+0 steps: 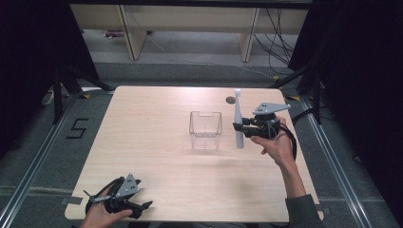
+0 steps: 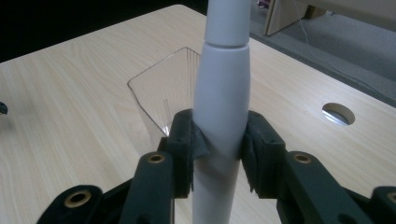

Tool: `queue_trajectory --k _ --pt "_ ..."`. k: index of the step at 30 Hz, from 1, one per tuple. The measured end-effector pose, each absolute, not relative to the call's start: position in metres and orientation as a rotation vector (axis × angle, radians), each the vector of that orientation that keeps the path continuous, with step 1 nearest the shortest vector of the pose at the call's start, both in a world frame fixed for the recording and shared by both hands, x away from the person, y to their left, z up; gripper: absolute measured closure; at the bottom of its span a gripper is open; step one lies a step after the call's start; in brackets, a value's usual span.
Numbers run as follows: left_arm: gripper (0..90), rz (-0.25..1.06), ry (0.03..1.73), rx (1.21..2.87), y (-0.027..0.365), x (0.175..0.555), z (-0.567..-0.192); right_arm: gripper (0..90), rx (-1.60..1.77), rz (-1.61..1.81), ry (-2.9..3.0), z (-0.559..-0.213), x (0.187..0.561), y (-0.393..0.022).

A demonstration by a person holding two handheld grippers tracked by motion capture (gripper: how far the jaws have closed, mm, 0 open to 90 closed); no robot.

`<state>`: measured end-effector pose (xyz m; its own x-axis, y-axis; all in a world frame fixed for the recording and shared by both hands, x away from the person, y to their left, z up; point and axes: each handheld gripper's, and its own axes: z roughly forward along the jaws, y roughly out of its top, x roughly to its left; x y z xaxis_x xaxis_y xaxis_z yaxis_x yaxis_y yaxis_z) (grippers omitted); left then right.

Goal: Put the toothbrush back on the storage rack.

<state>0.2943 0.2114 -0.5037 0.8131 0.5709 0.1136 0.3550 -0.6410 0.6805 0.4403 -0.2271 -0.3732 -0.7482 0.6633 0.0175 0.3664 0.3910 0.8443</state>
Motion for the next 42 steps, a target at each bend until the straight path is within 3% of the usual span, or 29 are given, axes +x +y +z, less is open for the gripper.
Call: queue_trajectory --k 42 --pt "16.0 0.415 0.686 2.318 0.211 0.293 -0.504 67.2 0.797 1.345 2.312 -0.326 0.466 -0.177"
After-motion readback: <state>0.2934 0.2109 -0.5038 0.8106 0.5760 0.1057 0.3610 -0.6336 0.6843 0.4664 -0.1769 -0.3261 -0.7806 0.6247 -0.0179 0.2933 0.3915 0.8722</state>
